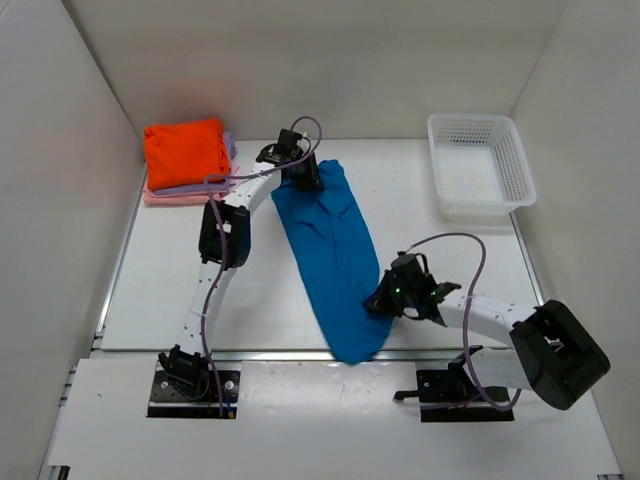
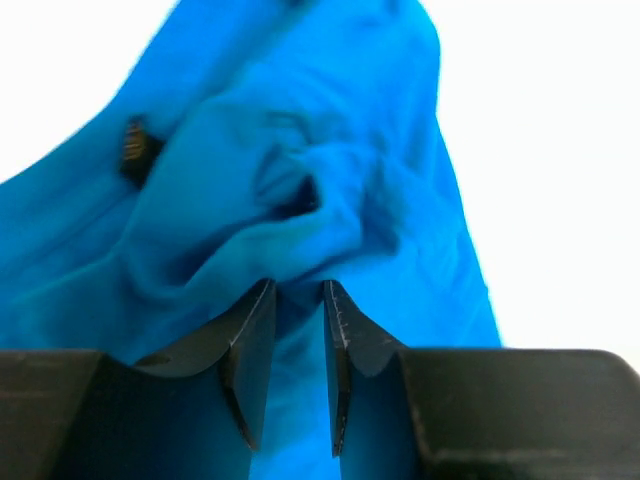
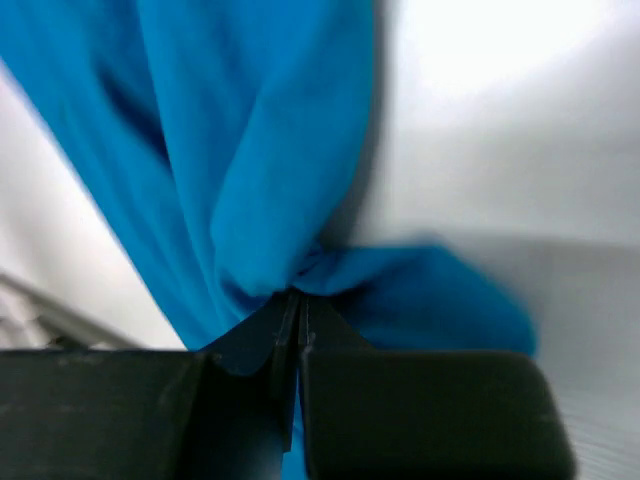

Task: Fold and stack the t-shirts
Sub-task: Rotate the tshirt 90 degrees

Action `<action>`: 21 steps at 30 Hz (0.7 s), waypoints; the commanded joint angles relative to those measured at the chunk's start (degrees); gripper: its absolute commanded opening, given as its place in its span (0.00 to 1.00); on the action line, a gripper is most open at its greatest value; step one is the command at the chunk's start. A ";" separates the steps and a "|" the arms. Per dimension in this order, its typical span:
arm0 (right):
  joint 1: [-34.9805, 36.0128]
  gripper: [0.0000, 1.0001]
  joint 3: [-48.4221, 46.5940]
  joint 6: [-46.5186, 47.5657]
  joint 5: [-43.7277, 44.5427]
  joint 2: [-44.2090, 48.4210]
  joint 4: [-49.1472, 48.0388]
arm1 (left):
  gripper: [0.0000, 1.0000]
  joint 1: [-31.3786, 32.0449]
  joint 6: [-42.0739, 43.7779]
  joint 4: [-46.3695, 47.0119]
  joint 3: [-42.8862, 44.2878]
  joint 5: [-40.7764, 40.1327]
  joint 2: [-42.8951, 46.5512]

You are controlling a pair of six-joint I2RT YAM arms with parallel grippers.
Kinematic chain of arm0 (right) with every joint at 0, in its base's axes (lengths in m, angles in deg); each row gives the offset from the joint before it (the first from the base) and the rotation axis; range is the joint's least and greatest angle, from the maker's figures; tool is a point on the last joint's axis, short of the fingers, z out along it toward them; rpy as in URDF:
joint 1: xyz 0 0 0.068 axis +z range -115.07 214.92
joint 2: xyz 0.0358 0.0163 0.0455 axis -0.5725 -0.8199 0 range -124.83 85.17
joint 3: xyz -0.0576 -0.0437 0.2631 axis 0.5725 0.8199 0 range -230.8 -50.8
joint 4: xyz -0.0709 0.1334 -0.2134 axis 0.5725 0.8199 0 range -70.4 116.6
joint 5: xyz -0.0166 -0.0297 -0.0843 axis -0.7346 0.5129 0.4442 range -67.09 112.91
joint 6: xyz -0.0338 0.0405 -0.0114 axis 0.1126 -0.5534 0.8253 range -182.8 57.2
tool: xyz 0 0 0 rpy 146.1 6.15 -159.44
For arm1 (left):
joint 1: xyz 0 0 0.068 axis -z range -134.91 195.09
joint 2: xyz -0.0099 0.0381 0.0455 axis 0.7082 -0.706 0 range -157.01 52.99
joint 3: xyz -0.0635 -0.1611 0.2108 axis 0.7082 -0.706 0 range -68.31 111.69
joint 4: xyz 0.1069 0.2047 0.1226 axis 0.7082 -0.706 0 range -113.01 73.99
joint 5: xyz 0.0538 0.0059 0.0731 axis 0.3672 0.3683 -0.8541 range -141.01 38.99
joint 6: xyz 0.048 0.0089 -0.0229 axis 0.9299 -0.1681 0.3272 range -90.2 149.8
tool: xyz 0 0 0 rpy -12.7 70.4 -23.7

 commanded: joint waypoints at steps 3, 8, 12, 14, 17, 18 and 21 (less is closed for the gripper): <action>12.16 0.00 8.68 -21.72 6.05 -1.09 -20.08 | 0.37 1.46 -5.66 -14.99 31.27 7.22 -15.29; 14.63 0.00 6.92 -21.28 11.70 -2.42 -21.68 | 0.36 -0.56 -11.47 -0.94 19.22 9.52 -12.07; 12.44 0.00 6.39 -21.11 10.29 -3.39 -21.59 | 0.35 -2.40 -14.82 5.06 20.97 9.34 -13.87; 12.61 0.00 6.30 -20.50 9.59 -3.04 -20.37 | 0.36 -3.63 -16.48 4.44 27.13 9.17 -17.30; 12.96 0.00 7.36 -21.89 7.93 -1.37 -19.66 | 0.36 -5.21 -20.08 8.12 25.96 9.69 -17.33; 13.22 0.00 7.53 -22.33 7.74 -0.06 -19.05 | 0.36 -5.74 -20.36 10.31 23.33 9.35 -16.19; 14.53 0.04 7.54 -20.50 10.89 3.72 -14.83 | 0.36 -6.36 -19.31 11.12 22.33 7.94 -15.04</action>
